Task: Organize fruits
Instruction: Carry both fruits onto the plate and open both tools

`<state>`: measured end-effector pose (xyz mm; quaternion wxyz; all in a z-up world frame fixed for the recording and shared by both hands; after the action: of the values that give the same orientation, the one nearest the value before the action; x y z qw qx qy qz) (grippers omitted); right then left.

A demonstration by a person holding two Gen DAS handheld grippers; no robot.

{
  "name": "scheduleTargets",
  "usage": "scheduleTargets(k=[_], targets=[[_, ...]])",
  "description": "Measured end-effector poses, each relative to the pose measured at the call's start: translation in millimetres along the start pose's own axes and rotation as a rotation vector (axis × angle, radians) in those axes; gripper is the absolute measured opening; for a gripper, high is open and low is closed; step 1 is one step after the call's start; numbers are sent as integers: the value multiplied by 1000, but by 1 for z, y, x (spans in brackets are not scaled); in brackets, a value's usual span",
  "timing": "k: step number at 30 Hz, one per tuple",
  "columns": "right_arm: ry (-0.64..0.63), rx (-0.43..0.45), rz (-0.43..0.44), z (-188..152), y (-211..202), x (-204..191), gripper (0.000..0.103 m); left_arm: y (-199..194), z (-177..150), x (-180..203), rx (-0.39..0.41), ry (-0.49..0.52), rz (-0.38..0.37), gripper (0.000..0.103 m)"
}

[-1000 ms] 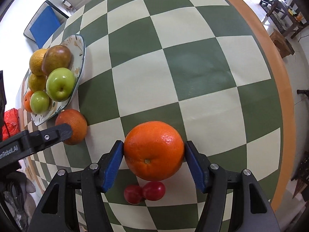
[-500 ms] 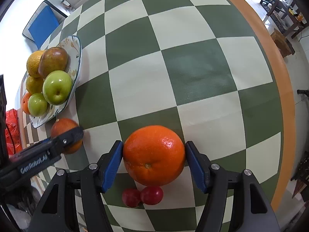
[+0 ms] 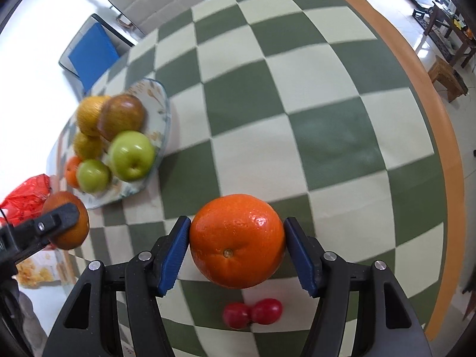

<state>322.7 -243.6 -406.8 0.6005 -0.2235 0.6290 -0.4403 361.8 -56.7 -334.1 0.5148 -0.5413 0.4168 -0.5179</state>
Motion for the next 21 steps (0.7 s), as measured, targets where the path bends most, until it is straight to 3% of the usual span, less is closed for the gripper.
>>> scheduleTargets(k=[4,9,14,18,21], targets=[[-5,32,66,30,0,-27,66,7,38,2,-20,-8,15,51],[-46,41,92,71,12,-60,67,27,63,-8,-87,-2,72,52],[-84,22,82,96,29,-79,67,35,69,-19,-110,19,139,53],[-118,-3,43,110,45,-85,67,35,72,-23,-100,-16,128,55],[-121,-33,28,115,57,-85,67,30,74,-25,-84,-21,124,63]])
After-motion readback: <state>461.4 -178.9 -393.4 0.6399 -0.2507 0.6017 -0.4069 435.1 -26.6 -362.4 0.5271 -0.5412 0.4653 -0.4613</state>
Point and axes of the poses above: each gripper's, at about its wrist camera, not at the fingertips, and y roughly the way its jaws point, x to its right, z to its top, the point moved 9 cm from there along y, roughly the way its jaws point, and after that the axes turned 13 degrees about z, right-handed, at the moved point
